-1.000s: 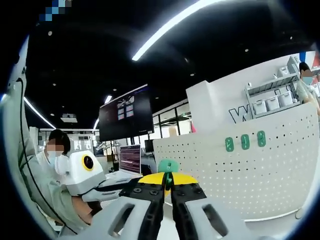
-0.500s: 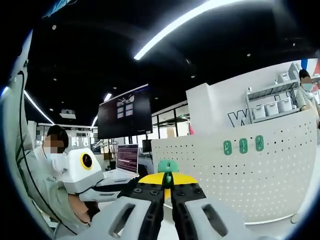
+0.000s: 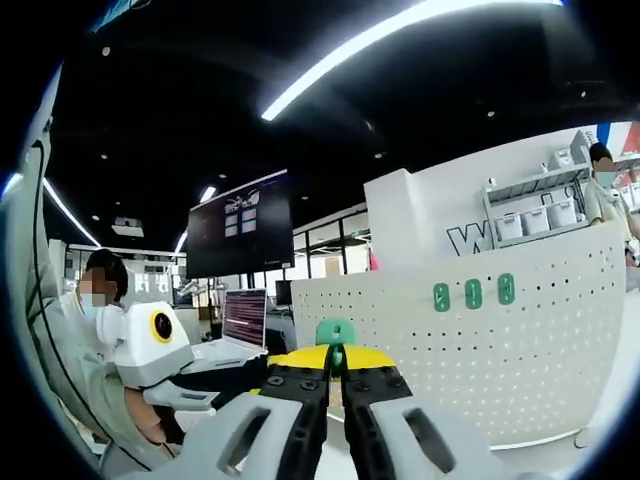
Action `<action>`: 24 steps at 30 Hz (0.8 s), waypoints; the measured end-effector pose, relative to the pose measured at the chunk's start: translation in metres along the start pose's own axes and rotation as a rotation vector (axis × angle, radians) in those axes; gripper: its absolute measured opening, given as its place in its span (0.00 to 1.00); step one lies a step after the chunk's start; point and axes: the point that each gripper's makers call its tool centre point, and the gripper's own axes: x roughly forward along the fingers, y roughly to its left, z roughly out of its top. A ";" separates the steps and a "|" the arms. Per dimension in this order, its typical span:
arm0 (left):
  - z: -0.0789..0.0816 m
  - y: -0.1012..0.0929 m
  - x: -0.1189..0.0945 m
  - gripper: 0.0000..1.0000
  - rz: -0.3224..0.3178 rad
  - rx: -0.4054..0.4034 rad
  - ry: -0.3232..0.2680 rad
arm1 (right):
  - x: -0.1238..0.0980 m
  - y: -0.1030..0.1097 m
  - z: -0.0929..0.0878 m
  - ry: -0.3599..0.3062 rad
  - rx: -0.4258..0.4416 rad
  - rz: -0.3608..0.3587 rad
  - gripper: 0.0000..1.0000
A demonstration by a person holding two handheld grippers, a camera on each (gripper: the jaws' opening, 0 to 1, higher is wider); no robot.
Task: Insert the hook assembly into the mounting plate slot until the hook locks in place.
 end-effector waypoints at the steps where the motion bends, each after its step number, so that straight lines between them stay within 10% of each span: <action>1: -0.002 0.002 -0.002 0.38 0.011 0.007 0.003 | 0.000 -0.002 -0.001 0.004 0.001 -0.002 0.01; 24: -0.046 0.003 -0.042 0.55 0.075 0.054 0.105 | -0.004 -0.069 0.013 -0.026 -0.044 -0.175 0.01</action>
